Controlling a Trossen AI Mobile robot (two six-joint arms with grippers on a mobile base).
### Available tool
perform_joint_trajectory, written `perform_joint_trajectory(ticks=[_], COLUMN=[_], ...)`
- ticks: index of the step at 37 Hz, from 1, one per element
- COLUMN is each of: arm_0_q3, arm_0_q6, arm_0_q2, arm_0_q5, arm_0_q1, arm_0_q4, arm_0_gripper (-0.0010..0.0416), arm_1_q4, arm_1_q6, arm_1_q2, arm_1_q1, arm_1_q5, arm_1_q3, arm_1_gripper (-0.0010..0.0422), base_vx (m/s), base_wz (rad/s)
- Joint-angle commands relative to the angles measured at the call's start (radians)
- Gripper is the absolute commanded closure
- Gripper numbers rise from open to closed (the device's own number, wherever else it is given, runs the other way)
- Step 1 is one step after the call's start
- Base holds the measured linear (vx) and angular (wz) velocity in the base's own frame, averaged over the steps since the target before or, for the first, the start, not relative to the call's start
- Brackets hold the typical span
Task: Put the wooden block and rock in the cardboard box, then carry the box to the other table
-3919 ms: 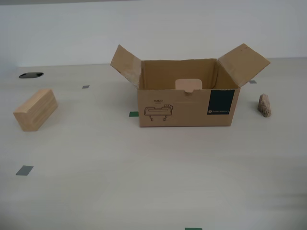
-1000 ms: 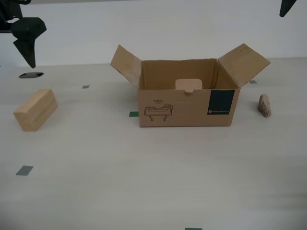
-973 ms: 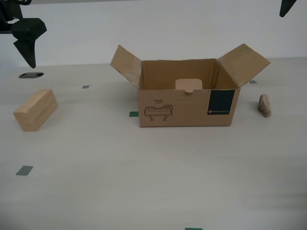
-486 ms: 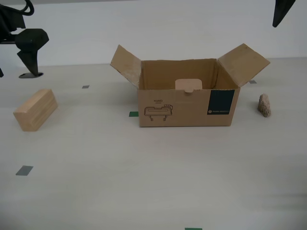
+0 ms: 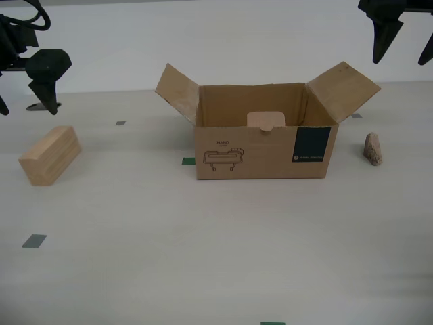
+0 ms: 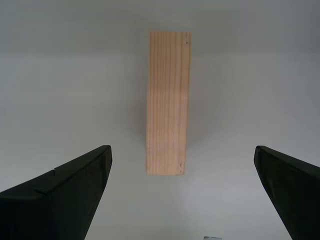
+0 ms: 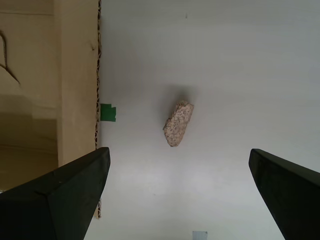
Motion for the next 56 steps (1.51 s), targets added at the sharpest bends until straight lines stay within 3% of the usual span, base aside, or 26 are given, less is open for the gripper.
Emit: perform_joint_trajectory(ticks=[1, 6, 17, 56], arm_0_q3=[-0.001, -0.035, -0.132, -0.345], arm_0_q6=[0.002, 0.026, 0.028, 0.051], arm_0_q2=[0.013, 0.01, 0.012, 0.013], arm_0_q5=[0.002, 0.002, 0.002, 0.001], arm_0_q1=[0.0, 0.0, 0.0, 0.0], arm_0_q4=[0.008, 0.06, 0.129, 0.383], arm_0_gripper=[0.0016, 0.0016, 0.0016, 0.0016], arm_1_q4=[0.006, 0.006, 0.01, 0.156], arm_1_q6=[0.004, 0.005, 0.008, 0.031], arm_1_q2=[0.0, 0.0, 0.003, 0.329], arm_1_q1=[0.002, 0.003, 0.004, 0.009], arm_1_q5=[0.003, 0.003, 0.003, -0.002], arm_1_q3=[0.0, -0.002, -0.005, -0.009], arm_1_gripper=[0.0021, 0.0021, 0.0021, 0.0021], base_vx=[0.0, 0.0, 0.0, 0.0], base_wz=[0.0, 0.0, 0.0, 0.0])
